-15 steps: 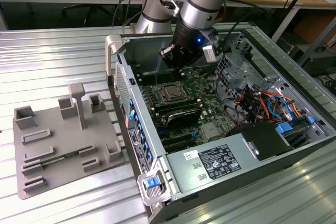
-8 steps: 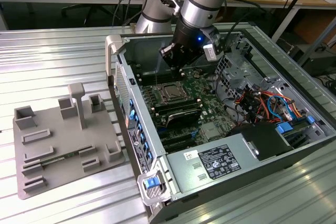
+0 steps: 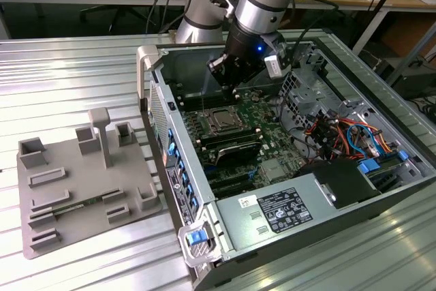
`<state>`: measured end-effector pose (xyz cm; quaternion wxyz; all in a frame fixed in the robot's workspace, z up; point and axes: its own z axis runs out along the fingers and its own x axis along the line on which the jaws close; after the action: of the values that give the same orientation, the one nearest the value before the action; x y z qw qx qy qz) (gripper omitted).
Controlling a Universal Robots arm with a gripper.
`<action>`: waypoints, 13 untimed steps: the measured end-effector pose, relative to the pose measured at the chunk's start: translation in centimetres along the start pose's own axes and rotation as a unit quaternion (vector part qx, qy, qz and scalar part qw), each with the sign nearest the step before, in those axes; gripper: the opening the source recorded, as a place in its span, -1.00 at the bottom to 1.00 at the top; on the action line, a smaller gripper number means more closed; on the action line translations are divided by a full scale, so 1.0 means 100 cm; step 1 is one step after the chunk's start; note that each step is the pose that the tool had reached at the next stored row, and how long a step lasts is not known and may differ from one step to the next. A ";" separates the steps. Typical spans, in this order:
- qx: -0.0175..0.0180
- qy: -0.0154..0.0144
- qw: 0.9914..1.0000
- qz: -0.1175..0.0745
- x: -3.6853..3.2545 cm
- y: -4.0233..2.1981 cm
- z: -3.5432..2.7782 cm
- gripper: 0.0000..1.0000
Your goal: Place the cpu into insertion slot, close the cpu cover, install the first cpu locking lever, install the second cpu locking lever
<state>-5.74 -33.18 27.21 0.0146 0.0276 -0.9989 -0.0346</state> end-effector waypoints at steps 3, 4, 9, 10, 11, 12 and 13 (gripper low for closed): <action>0.000 0.000 1.000 0.000 0.0000 0.0001 -0.0020 -0.79; 0.000 0.000 1.000 0.000 0.0001 0.0002 -0.0025 -0.79; 0.000 0.000 1.000 0.000 0.0015 0.0007 -0.0085 -0.79; 0.000 0.000 1.000 0.000 0.0042 0.0008 -0.0083 -0.79; 0.000 0.000 1.000 0.000 0.0054 0.0009 -0.0083 -0.79; 0.000 0.000 1.000 0.000 0.0069 0.0009 -0.0083 -0.79; 0.000 0.000 1.000 0.000 0.0086 0.0010 -0.0082 -0.79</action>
<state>-6.58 -33.19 28.06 0.0146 0.0276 -0.9989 -0.0347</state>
